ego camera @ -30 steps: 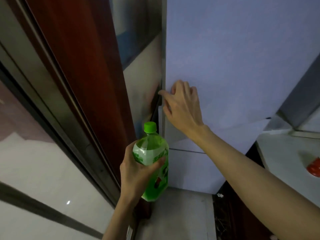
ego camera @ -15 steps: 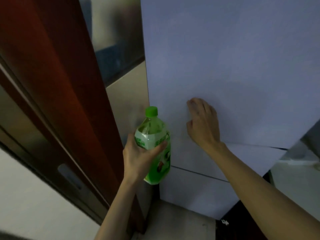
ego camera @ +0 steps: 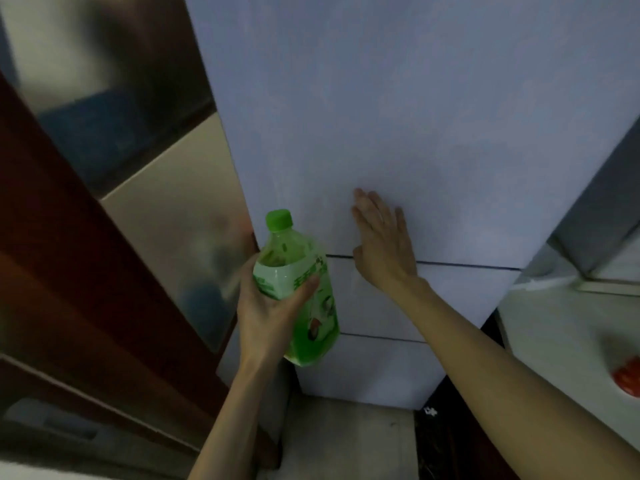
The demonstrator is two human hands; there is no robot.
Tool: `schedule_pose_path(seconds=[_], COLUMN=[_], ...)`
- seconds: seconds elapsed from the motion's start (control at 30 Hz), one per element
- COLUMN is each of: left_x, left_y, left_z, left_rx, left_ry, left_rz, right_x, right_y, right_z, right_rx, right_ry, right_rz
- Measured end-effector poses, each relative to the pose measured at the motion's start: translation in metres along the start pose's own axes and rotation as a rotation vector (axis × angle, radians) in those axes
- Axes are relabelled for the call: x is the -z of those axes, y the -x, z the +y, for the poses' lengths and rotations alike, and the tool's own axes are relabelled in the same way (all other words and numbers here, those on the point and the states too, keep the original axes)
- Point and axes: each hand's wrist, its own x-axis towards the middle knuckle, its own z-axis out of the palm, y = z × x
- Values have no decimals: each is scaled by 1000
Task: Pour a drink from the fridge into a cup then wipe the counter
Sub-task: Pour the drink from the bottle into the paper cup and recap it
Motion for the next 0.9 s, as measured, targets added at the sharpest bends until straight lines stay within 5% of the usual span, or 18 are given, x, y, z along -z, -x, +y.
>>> schedule_pose_path(seconds=[0.2, 0.4, 0.9], left_x=[-39, -90, -205], left_y=[-16, -22, 15], left_z=[-12, -22, -40], left_rx=[13, -21, 52], left_ry=[77, 48, 16], left_rz=[-133, -422, -971], right_x=[1, -6, 21], right_y=[27, 89, 224], right_z=[18, 71, 132], right_rx=[-120, -468, -1095], right_ry=[-260, -154, -51], right_rz=[55, -104, -103])
